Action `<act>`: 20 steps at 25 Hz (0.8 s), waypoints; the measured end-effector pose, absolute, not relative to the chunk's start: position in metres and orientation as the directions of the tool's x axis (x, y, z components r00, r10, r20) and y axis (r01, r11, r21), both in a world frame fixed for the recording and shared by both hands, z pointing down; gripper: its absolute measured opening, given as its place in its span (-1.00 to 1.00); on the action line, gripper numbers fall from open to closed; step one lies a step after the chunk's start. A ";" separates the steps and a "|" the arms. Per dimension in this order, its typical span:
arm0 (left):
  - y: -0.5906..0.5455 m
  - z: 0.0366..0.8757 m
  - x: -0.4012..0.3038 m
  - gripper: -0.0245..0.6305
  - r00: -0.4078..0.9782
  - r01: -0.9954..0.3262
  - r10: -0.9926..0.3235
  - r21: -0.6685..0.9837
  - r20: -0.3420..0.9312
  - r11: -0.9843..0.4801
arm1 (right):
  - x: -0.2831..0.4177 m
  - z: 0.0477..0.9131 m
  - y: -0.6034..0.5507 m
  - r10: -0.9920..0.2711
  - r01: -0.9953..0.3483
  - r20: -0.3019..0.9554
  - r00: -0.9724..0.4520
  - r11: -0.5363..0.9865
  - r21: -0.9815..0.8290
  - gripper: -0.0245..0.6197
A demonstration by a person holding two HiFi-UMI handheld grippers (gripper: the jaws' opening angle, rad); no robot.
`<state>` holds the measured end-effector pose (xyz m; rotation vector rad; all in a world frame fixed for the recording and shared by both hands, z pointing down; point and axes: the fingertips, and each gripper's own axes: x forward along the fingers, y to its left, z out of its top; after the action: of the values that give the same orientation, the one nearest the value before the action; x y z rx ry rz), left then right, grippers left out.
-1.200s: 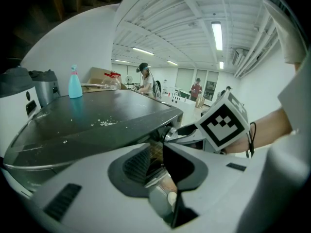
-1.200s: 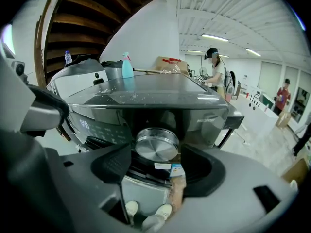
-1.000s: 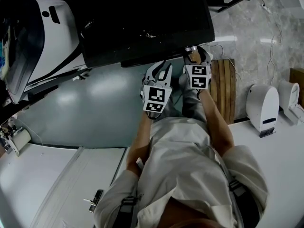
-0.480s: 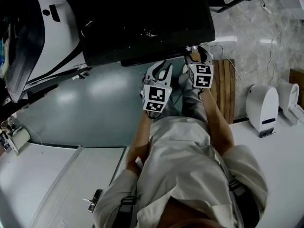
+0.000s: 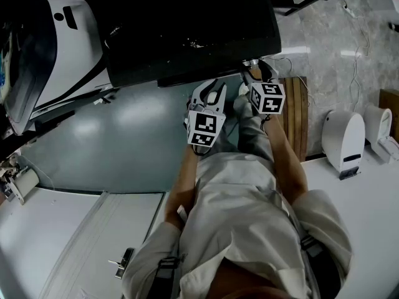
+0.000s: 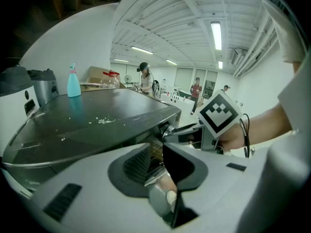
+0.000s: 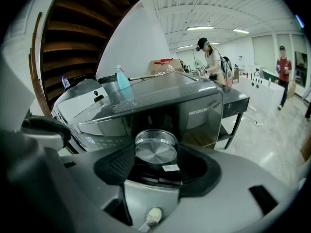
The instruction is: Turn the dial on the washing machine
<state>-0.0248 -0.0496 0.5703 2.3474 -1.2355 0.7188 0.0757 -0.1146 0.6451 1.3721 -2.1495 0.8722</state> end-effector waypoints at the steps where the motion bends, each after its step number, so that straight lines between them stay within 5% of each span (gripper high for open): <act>1: -0.050 0.571 -0.024 -0.66 0.481 -0.838 -0.638 0.102 0.601 -0.536 | 0.075 0.645 -0.115 -0.630 -0.908 0.654 -0.418 0.307 -0.285 -0.09; 20: -0.052 0.575 -0.020 -0.66 0.493 -0.830 -0.627 0.112 0.603 -0.546 | 0.077 0.647 -0.115 -0.607 -0.838 0.595 -0.527 0.254 -0.483 -0.09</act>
<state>-0.0204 -0.0516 0.5748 2.3524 -1.2119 0.7177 0.0770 -0.1155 0.6469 1.3368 -2.2421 1.1431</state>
